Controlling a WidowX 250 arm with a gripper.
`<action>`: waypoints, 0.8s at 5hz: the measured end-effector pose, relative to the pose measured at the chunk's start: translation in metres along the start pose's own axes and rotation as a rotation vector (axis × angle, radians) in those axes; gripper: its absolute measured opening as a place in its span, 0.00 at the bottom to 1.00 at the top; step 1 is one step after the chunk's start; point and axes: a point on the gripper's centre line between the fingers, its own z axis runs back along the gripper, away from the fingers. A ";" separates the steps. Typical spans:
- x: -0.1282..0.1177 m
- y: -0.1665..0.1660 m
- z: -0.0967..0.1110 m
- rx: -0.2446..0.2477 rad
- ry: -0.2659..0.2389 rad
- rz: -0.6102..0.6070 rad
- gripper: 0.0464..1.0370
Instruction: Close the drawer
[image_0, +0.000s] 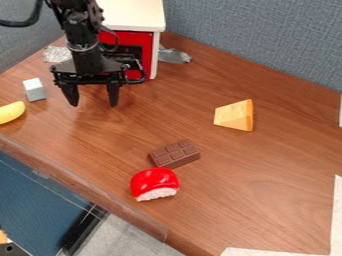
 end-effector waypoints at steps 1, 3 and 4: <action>-0.028 -0.010 0.022 -0.050 0.008 -0.052 0.96; -0.073 -0.024 0.085 -0.156 -0.036 -0.264 0.96; -0.094 -0.026 0.111 -0.161 0.005 -0.353 0.96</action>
